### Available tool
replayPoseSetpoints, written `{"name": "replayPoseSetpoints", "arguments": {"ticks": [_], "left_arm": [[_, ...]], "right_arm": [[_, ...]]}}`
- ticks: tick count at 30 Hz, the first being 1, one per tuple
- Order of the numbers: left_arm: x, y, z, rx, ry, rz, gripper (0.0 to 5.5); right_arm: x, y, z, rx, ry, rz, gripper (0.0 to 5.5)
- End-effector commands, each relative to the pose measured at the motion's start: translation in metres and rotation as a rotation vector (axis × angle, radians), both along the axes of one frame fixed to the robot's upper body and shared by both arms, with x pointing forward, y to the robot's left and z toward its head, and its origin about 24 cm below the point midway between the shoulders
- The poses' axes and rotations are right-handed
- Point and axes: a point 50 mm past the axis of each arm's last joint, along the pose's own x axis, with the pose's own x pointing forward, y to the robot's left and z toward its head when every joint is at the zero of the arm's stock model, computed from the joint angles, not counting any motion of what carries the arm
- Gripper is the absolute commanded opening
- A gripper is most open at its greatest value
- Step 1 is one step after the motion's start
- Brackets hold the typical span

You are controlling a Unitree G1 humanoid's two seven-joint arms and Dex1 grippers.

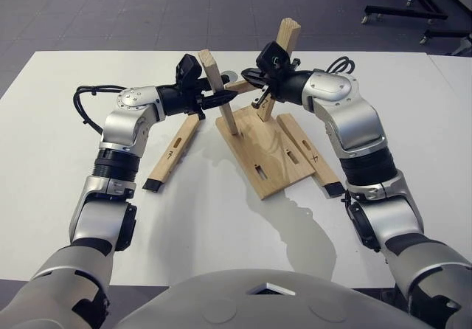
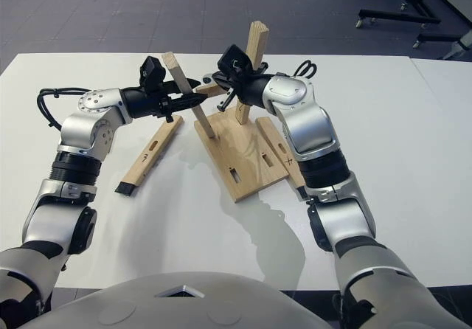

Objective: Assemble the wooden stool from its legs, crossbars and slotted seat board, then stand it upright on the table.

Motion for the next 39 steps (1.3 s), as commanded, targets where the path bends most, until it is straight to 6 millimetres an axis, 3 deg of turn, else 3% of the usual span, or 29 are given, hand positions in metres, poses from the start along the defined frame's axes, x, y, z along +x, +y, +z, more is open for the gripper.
{"name": "replayPoseSetpoints", "arguments": {"ticks": [1,16,19,25,27,30,36,39], "left_arm": [[0.000,0.005,-0.004,0.017,-0.013,0.033,2.09],[-0.004,0.005,-0.015,-0.028,-0.015,0.032,2.09],[-0.003,0.005,-0.016,-0.036,-0.015,0.037,2.09],[-0.003,0.005,-0.015,-0.038,-0.018,0.037,2.09],[-0.003,0.005,-0.015,-0.037,-0.020,0.037,2.09],[-0.003,0.005,-0.015,-0.036,-0.020,0.037,2.09],[-0.004,0.005,-0.018,-0.024,-0.012,0.040,2.09],[-0.004,0.005,-0.018,-0.024,-0.012,0.043,2.09]], "right_arm": [[0.003,-0.005,0.003,0.013,0.005,-0.025,0.03],[0.004,0.015,0.018,0.209,0.102,0.018,0.03],[-0.001,0.014,0.003,0.189,0.143,0.024,0.03],[-0.006,0.000,-0.052,0.050,0.227,-0.020,0.03],[-0.007,0.000,-0.060,0.054,0.249,-0.022,0.03],[-0.002,0.005,-0.038,0.151,0.226,-0.007,0.03],[0.011,0.003,0.032,0.309,0.112,0.011,0.03],[0.012,0.003,0.045,0.331,0.089,0.014,0.03]]}}
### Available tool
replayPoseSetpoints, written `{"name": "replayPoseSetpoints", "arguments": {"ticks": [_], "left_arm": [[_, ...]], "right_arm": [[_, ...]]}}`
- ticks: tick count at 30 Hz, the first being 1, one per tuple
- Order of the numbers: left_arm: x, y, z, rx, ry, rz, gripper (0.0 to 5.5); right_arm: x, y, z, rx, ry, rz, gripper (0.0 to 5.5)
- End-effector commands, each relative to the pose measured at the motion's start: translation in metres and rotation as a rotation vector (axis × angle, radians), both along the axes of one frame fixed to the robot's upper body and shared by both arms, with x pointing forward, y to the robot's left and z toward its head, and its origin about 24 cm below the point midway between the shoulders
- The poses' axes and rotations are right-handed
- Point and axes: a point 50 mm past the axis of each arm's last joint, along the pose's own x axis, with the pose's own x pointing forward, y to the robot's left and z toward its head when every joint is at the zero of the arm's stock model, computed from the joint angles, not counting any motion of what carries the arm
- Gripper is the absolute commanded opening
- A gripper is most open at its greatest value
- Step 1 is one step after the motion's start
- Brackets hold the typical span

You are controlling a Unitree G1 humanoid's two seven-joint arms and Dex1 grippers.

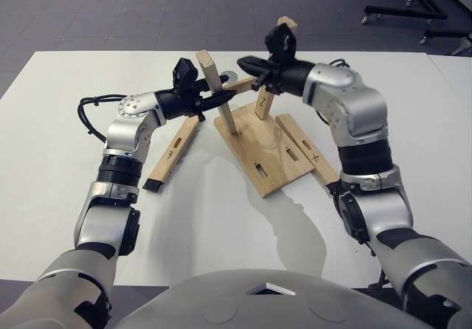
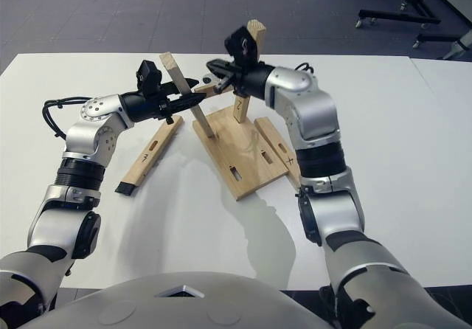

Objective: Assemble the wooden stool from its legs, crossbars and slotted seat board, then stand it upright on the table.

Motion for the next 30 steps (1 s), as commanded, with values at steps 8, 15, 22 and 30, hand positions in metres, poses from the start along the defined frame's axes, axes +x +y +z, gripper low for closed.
{"name": "replayPoseSetpoints", "arguments": {"ticks": [8,15,22,30], "left_arm": [[-0.001,0.008,-0.004,0.033,0.001,0.047,2.09],[-0.008,0.008,-0.017,0.009,0.019,0.080,2.09],[-0.008,0.002,-0.015,0.000,0.018,0.072,2.09],[-0.007,0.003,-0.014,0.003,0.019,0.064,2.09]], "right_arm": [[-0.009,0.009,-0.024,-0.015,0.070,0.019,0.03],[-0.020,0.004,-0.096,-0.122,0.230,0.002,0.03],[-0.006,0.002,-0.056,-0.015,0.144,0.018,0.03],[0.005,0.007,0.021,0.125,0.002,0.045,0.03]]}}
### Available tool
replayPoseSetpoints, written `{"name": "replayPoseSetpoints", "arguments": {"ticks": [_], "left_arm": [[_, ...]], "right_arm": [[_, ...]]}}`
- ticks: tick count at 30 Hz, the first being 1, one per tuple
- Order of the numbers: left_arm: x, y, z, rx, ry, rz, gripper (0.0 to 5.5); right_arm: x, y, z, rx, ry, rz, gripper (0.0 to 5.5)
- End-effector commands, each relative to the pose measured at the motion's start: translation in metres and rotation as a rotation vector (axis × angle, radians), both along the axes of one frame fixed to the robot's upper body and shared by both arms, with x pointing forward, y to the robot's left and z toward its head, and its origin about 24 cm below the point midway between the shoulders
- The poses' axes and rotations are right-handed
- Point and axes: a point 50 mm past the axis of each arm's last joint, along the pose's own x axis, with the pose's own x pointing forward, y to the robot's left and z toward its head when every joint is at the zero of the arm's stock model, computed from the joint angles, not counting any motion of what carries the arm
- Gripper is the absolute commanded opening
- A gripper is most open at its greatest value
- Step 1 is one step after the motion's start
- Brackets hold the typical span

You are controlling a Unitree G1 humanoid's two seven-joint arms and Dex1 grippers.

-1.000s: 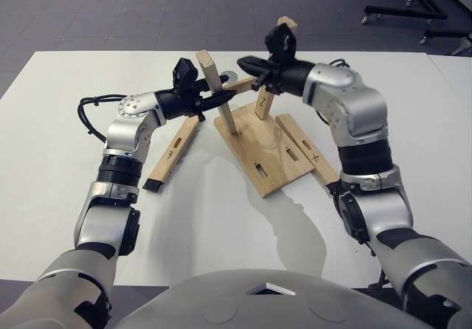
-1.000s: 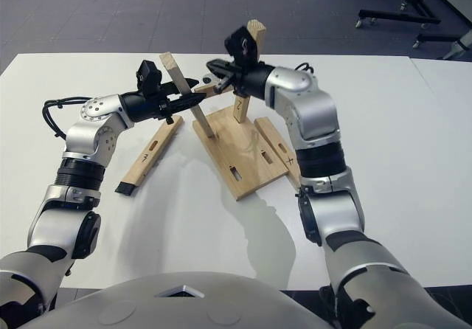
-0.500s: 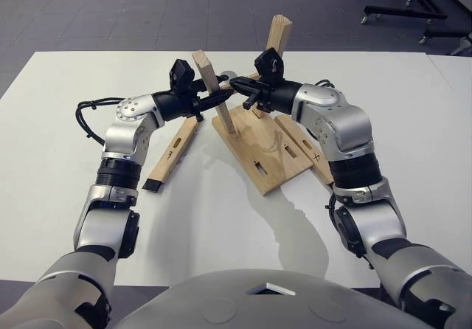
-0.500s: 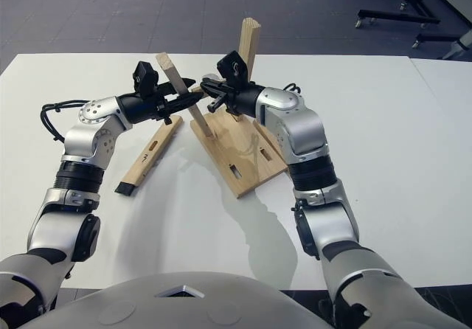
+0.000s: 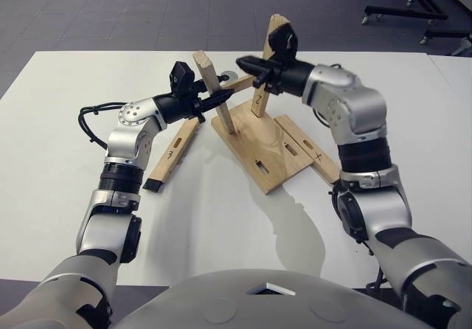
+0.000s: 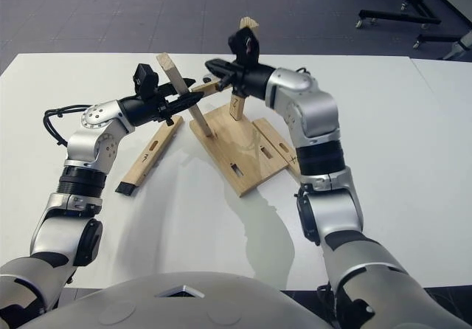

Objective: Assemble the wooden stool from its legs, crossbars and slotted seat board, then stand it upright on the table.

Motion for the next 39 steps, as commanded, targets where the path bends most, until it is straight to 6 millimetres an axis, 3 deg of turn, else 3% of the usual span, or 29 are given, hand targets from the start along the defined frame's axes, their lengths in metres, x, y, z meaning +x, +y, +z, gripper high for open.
{"name": "replayPoseSetpoints", "arguments": {"ticks": [1,3,7,11,14,23,29,35,37,39], "left_arm": [[-0.001,0.001,-0.009,0.043,0.039,0.004,2.09],[-0.001,0.002,-0.009,0.043,0.037,0.005,2.09],[-0.001,0.002,-0.009,0.042,0.038,0.008,2.09],[-0.002,0.002,-0.010,0.040,0.041,0.011,2.09],[-0.003,0.002,-0.010,0.039,0.043,0.011,2.09],[-0.002,0.000,-0.010,0.052,0.035,0.016,2.09],[-0.003,-0.001,-0.011,0.049,0.038,0.013,2.09],[-0.003,-0.001,-0.011,0.048,0.039,0.010,2.09],[-0.003,-0.001,-0.011,0.049,0.039,0.009,2.09],[-0.003,-0.002,-0.011,0.047,0.038,0.008,2.09]], "right_arm": [[0.000,0.012,0.024,0.057,-0.036,0.019,0.03],[-0.001,0.020,0.021,0.064,-0.020,0.024,0.03],[-0.005,0.033,-0.014,0.036,0.062,0.011,0.03],[-0.005,0.026,-0.068,-0.020,0.191,-0.064,0.03],[0.000,0.018,-0.088,-0.022,0.243,-0.116,0.03],[-0.007,0.027,-0.072,0.009,0.214,-0.050,0.03],[0.002,0.027,-0.026,0.128,0.150,-0.074,0.03],[0.008,0.026,-0.006,0.201,0.118,-0.107,0.03],[0.008,0.027,-0.007,0.202,0.121,-0.110,0.03],[0.006,0.026,-0.028,0.166,0.166,-0.116,0.03]]}}
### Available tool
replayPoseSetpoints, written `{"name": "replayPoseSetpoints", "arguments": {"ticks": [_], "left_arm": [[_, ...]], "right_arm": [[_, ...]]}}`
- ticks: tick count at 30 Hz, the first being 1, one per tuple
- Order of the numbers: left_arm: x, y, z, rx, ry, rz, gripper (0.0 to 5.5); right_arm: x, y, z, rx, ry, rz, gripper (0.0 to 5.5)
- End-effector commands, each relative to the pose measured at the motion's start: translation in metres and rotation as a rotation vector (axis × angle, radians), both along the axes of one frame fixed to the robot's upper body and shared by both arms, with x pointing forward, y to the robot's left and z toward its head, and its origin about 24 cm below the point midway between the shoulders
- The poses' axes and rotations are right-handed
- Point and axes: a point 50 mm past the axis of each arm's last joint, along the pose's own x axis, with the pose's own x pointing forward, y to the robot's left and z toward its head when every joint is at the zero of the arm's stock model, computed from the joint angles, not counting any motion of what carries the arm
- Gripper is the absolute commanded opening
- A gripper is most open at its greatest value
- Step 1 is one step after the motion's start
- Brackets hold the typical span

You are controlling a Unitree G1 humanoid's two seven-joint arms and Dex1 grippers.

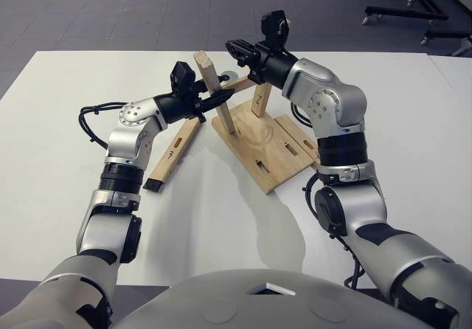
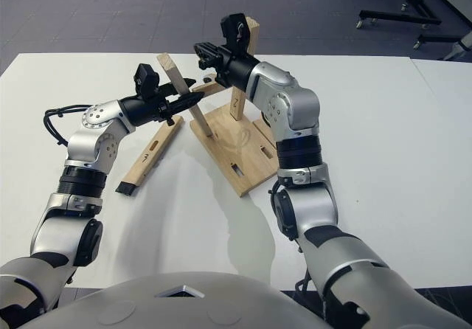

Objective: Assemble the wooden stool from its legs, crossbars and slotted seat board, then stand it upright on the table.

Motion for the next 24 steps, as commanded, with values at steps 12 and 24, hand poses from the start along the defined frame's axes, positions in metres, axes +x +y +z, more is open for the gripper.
{"name": "replayPoseSetpoints", "arguments": {"ticks": [12,24], "left_arm": [[-0.004,-0.001,-0.012,0.042,0.039,0.002,2.09],[-0.002,0.000,-0.011,0.046,0.040,0.000,2.09]], "right_arm": [[-0.017,-0.009,-0.099,-0.128,0.219,0.013,0.03],[-0.004,-0.011,0.048,0.012,-0.100,0.031,0.03]]}}
